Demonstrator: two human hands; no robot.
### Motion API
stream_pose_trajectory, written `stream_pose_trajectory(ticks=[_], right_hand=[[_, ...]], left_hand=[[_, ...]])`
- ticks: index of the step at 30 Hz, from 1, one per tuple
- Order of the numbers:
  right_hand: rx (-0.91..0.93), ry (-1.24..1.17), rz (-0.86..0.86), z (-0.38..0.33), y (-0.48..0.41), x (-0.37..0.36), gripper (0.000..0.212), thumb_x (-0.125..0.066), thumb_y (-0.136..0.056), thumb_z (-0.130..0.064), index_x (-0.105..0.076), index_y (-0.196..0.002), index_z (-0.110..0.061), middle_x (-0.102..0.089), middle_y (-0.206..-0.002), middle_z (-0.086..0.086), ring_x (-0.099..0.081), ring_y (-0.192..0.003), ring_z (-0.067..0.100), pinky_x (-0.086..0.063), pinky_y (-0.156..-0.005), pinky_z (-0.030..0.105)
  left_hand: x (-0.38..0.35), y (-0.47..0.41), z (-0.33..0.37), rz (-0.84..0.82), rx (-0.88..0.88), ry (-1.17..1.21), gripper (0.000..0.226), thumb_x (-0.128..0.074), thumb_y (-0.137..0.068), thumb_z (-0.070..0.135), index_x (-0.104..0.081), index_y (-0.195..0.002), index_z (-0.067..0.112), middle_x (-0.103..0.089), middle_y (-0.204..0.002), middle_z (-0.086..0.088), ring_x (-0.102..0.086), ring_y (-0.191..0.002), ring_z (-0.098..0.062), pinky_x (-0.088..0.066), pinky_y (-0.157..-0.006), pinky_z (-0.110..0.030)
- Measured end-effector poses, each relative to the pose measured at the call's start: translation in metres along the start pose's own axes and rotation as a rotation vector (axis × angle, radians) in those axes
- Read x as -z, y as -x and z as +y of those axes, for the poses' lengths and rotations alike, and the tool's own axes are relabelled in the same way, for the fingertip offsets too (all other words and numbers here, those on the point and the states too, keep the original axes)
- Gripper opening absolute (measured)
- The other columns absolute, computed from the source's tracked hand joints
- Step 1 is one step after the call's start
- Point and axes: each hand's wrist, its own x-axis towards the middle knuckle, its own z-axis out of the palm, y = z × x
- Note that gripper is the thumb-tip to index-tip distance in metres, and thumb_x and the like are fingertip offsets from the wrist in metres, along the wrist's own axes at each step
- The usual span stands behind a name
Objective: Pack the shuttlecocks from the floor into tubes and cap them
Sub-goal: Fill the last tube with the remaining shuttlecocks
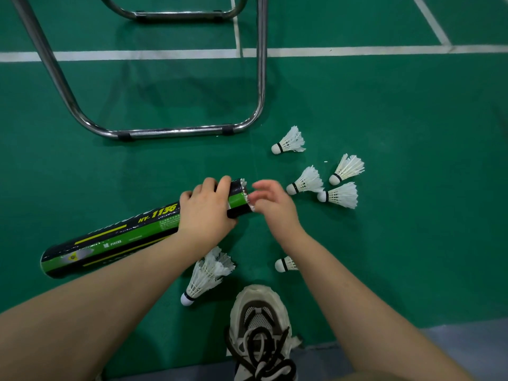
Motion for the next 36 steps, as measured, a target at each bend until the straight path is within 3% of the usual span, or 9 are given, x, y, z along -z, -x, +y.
stream_pose_trajectory(ticks=[5, 9, 15, 19, 21, 24, 29, 31, 36], right_hand=[[-0.163, 0.107, -0.362, -0.005, -0.001, -0.005, 0.018, -0.046, -0.048, -0.01, -0.049, -0.065, -0.012, -0.045, -0.067, 0.003, -0.041, -0.071, 0.017, -0.031, -0.069, 0.031], [-0.309, 0.281, -0.486, -0.016, -0.007, 0.001, 0.016, -0.054, -0.057, -0.02, -0.051, -0.072, -0.018, -0.049, -0.078, 0.005, -0.042, -0.08, 0.015, -0.031, -0.074, 0.033], [-0.085, 0.223, 0.424, 0.003, -0.033, 0.044, 0.02, -0.051, -0.088, -0.023, -0.068, -0.088, -0.013, -0.066, -0.098, 0.01, -0.056, -0.071, 0.009, -0.042, -0.069, 0.025], [-0.207, 0.338, 0.543, 0.023, -0.059, 0.082, 0.061, -0.049, -0.087, -0.023, -0.028, -0.144, -0.017, -0.041, -0.141, 0.003, -0.053, -0.111, 0.022, -0.04, -0.093, 0.03], [-0.297, 0.136, 0.509, 0.03, -0.071, 0.084, 0.074, -0.052, -0.086, -0.023, -0.013, -0.148, -0.022, -0.054, -0.122, 0.004, -0.061, -0.093, 0.023, -0.05, -0.091, 0.04], [-0.32, 0.144, 0.442, 0.041, -0.081, 0.079, 0.063, -0.057, -0.085, -0.022, -0.032, -0.142, -0.016, -0.063, -0.104, 0.007, -0.064, -0.084, 0.022, -0.053, -0.088, 0.042], [-0.151, 0.106, 0.509, 0.039, -0.069, 0.063, 0.011, -0.054, -0.088, -0.019, -0.063, -0.088, -0.014, -0.065, -0.079, 0.002, -0.061, -0.075, 0.019, -0.05, -0.071, 0.032], [-0.115, -0.073, 0.467, 0.031, -0.06, 0.053, 0.02, -0.052, -0.091, -0.015, -0.057, -0.072, -0.017, -0.059, -0.069, -0.003, -0.056, -0.063, 0.011, -0.044, -0.057, 0.022], [-0.128, -0.29, 0.148, 0.011, -0.028, 0.025, 0.015, -0.053, -0.093, -0.016, -0.062, -0.081, -0.019, -0.062, -0.063, -0.007, -0.05, -0.046, 0.004, -0.038, -0.047, 0.016]], left_hand=[[-0.001, 0.004, 0.008, -0.019, -0.025, -0.034, 0.068, -0.065, -0.075, 0.042, -0.034, -0.131, 0.018, -0.047, -0.119, -0.007, -0.048, -0.111, -0.029, -0.034, -0.09, -0.04], [-0.008, 0.006, 0.009, -0.035, -0.076, -0.065, 0.068, -0.066, -0.073, 0.039, -0.035, -0.13, 0.019, -0.048, -0.118, -0.007, -0.049, -0.11, -0.029, -0.034, -0.088, -0.039], [-0.002, -0.011, 0.0, -0.026, -0.07, -0.037, 0.072, -0.069, -0.074, 0.044, -0.034, -0.131, 0.019, -0.049, -0.117, -0.007, -0.051, -0.107, -0.029, -0.036, -0.09, -0.042], [-0.004, -0.014, -0.012, -0.052, -0.048, -0.054, 0.073, -0.068, -0.074, 0.043, -0.033, -0.133, 0.018, -0.048, -0.117, -0.009, -0.05, -0.107, -0.03, -0.036, -0.09, -0.042], [-0.007, -0.012, -0.012, -0.065, -0.044, -0.059, 0.072, -0.068, -0.074, 0.043, -0.033, -0.132, 0.018, -0.048, -0.117, -0.009, -0.049, -0.107, -0.03, -0.036, -0.09, -0.041], [-0.011, -0.008, -0.01, -0.086, -0.06, -0.075, 0.072, -0.068, -0.074, 0.043, -0.032, -0.132, 0.019, -0.047, -0.118, -0.008, -0.049, -0.108, -0.029, -0.035, -0.089, -0.041], [-0.013, -0.006, -0.011, -0.078, -0.067, -0.068, 0.072, -0.068, -0.075, 0.043, -0.031, -0.132, 0.019, -0.047, -0.118, -0.008, -0.049, -0.108, -0.029, -0.035, -0.09, -0.041], [-0.012, -0.007, -0.011, -0.064, -0.06, -0.069, 0.071, -0.069, -0.074, 0.042, -0.033, -0.132, 0.019, -0.047, -0.117, -0.008, -0.049, -0.107, -0.029, -0.035, -0.089, -0.04], [-0.009, -0.009, -0.012, -0.041, -0.035, -0.051, 0.071, -0.069, -0.073, 0.042, -0.034, -0.13, 0.019, -0.047, -0.116, -0.008, -0.049, -0.106, -0.03, -0.035, -0.089, -0.041]])
